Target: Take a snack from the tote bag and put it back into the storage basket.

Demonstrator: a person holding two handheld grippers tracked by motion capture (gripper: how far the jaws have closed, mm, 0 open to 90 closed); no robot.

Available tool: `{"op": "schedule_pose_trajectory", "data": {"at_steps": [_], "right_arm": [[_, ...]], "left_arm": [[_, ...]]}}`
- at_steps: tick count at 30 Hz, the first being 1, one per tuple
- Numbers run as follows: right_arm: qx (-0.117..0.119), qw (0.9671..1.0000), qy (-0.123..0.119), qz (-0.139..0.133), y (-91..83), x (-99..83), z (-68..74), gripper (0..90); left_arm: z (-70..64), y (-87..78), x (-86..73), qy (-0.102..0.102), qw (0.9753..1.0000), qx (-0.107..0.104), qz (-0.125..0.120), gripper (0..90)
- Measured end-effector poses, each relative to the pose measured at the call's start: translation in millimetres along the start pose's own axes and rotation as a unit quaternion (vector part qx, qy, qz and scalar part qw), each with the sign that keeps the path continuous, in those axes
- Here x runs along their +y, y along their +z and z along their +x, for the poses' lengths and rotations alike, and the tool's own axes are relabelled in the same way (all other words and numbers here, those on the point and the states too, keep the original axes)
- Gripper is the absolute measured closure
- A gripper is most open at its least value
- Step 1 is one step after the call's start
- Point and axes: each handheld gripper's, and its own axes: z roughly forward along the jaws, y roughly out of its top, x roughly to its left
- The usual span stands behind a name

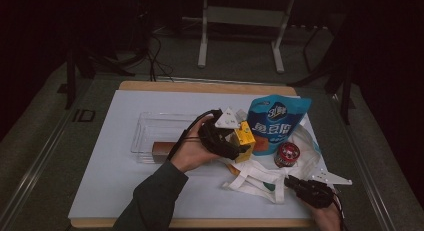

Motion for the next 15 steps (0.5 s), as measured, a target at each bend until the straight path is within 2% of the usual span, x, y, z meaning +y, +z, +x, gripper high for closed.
{"op": "schedule_pose_trajectory", "data": {"at_steps": [15], "right_arm": [[0.001, 1.0000, 0.001, -0.001, 0.0, -0.3, -0.2, 77.8]], "left_arm": [[13.6, -20.4, -9.8, -0.025, 0.9995, 0.015, -0.013, 28.6]]}}
